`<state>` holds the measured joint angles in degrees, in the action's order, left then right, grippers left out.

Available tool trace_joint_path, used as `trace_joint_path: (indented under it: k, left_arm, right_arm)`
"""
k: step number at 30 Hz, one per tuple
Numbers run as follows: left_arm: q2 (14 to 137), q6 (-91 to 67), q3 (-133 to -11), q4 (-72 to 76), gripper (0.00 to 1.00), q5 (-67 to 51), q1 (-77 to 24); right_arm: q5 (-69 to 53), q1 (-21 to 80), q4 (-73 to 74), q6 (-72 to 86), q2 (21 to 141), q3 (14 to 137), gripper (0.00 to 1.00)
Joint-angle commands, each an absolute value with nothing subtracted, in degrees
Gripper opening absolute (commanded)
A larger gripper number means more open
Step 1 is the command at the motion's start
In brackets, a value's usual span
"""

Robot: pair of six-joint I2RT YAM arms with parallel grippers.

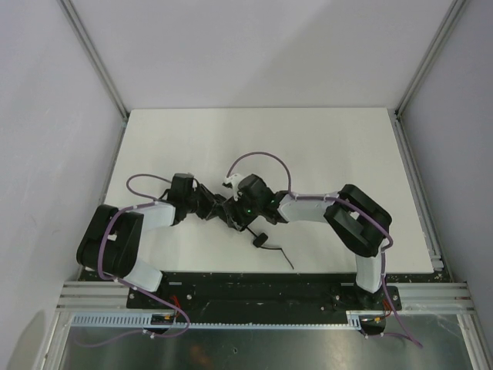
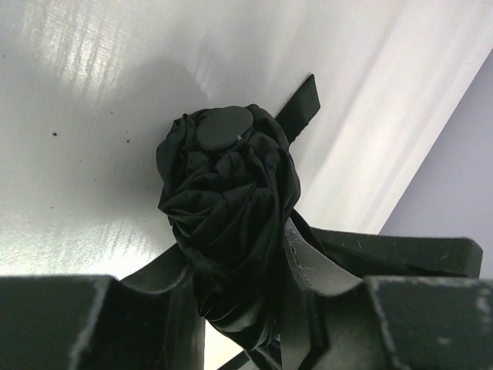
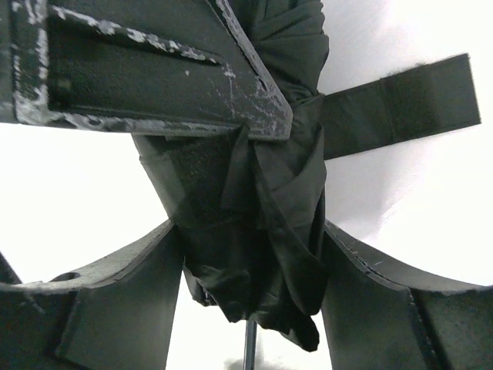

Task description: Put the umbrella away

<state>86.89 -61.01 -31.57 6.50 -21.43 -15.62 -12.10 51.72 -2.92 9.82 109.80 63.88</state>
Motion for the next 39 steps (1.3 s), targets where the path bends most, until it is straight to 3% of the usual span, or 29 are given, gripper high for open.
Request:
trace_joint_path:
  k: [1, 6, 8, 11, 15, 17, 19, 23, 27, 33, 39]
  left_arm:
    - [90.87, -59.04, -29.57, -7.37, 0.0, -17.37, -15.91]
    - [93.94, -60.05, -31.69, -10.44, 0.0, -18.37, -15.92]
    - [94.24, -59.9, -32.11, -11.38, 0.0, -18.15, -15.91]
    - [93.44, -59.57, -32.08, -11.99, 0.0, -17.46, -15.99]
    - [91.12, -57.24, -32.07, -12.12, 0.0, -16.46, -16.0]
    - [89.88, -56.15, -32.06, -12.1, 0.0, -15.87, -16.0]
    - [89.29, -54.93, -32.38, -12.01, 0.06, -15.68, -16.04]
    - [87.8, -52.87, -32.75, -11.7, 0.36, -13.88, -15.95]
    - [88.62, -52.31, -33.39, -11.2, 0.56, -12.61, -15.91]
    - [92.44, -53.0, -34.84, -10.04, 0.69, -12.78, -15.82]
    - [93.69, -52.69, -33.63, -7.52, 0.73, -12.1, -15.83]
  right_arm:
    - [9.27, 55.83, 7.5, 7.99, 110.96, 66.85, 0.68]
    - [23.61, 60.75, 9.01, 7.46, 115.06, 68.2, 0.68]
    - [27.28, 61.66, 9.63, 6.83, 116.77, 68.84, 0.64]
    - [29.03, 61.75, 10.22, 6.4, 118.77, 69.21, 0.4]
    - [21.45, 59.64, 10.08, 6.3, 119.77, 69.07, 0.08]
    - [15.51, 58.39, 9.15, 6.19, 119.99, 68.4, 0.02]
    - [8.03, 56.74, 7.14, 6.6, 119.73, 67.11, 0.01]
    - [-6.78, 53.0, 1.86, 8.55, 118.06, 63.49, 0.0]
    - [-15.43, 51.12, -2.96, 8.9, 116.71, 61.31, 0.0]
    - [-22.58, 49.53, -4.83, 9.91, 117.35, 61.07, 0.0]
    - [-31.64, 47.19, -8.06, 12.69, 119.28, 61.14, 0.0]
